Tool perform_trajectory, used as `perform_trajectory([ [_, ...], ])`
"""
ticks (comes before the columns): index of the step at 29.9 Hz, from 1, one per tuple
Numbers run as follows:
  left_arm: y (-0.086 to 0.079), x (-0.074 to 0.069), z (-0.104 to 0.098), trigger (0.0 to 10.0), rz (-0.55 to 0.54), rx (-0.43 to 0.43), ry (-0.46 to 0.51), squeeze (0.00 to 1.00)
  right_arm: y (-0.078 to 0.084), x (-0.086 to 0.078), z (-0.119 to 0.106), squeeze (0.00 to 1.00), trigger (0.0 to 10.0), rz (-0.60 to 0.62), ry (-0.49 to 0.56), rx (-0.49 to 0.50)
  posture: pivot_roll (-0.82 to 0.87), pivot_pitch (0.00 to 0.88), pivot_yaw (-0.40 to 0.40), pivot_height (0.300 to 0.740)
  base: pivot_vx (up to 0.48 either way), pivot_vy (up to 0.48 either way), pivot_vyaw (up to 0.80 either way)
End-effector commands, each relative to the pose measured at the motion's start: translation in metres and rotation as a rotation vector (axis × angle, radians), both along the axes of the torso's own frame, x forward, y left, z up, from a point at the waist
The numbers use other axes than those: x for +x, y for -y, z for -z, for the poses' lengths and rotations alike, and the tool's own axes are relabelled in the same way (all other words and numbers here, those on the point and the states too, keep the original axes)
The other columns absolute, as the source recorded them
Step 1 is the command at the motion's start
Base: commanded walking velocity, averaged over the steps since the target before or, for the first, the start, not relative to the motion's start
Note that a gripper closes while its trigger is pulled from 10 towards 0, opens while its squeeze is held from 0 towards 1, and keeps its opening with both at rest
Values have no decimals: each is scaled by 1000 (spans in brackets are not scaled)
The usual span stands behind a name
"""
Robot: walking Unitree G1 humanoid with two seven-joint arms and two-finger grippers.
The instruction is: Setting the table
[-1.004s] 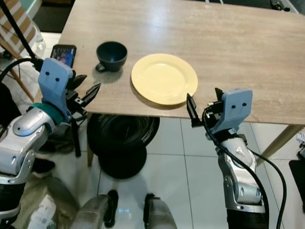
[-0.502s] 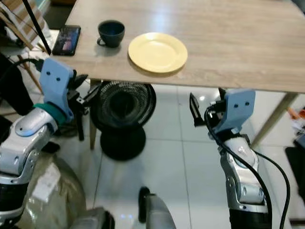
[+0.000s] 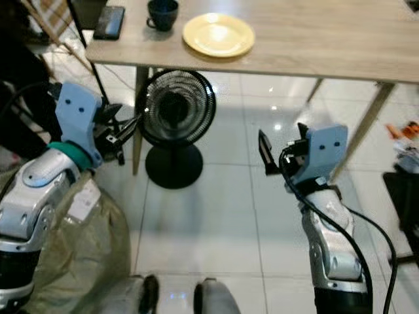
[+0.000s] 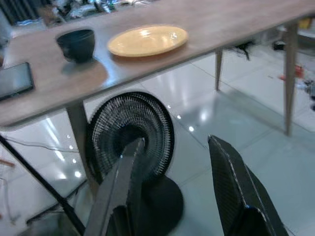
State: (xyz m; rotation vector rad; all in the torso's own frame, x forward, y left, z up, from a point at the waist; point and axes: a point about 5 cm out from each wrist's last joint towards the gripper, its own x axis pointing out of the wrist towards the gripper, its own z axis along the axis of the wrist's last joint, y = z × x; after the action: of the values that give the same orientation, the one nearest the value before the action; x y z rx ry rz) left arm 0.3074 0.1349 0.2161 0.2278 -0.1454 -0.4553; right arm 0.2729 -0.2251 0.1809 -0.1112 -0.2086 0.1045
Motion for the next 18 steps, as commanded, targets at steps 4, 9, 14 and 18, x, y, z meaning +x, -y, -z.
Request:
perform_trajectory([
  [4, -2, -1, 4, 10000, -3, 6, -15, 0, -2, -1, 4, 0, 10000, -7, -12, 0, 8, 87, 29, 740, -416, 0, 0],
  [9, -2, -1, 4, 10000, -1, 6, -15, 0, -2, -2, 4, 0, 10000, -4, -14, -1, 6, 91, 29, 740, -414, 0, 0],
  [14, -1, -1, 5, 10000, 1, 5, -17, 0, -2, -2, 5, 0, 10000, -3, -17, -2, 4, 93, 28, 740, -413, 0, 0],
  [18, -1, -1, 5, 10000, 2, 4, -17, 0, -2, -3, 5, 0, 10000, -3, -17, -2, 3, 94, 27, 740, -405, 0, 0],
])
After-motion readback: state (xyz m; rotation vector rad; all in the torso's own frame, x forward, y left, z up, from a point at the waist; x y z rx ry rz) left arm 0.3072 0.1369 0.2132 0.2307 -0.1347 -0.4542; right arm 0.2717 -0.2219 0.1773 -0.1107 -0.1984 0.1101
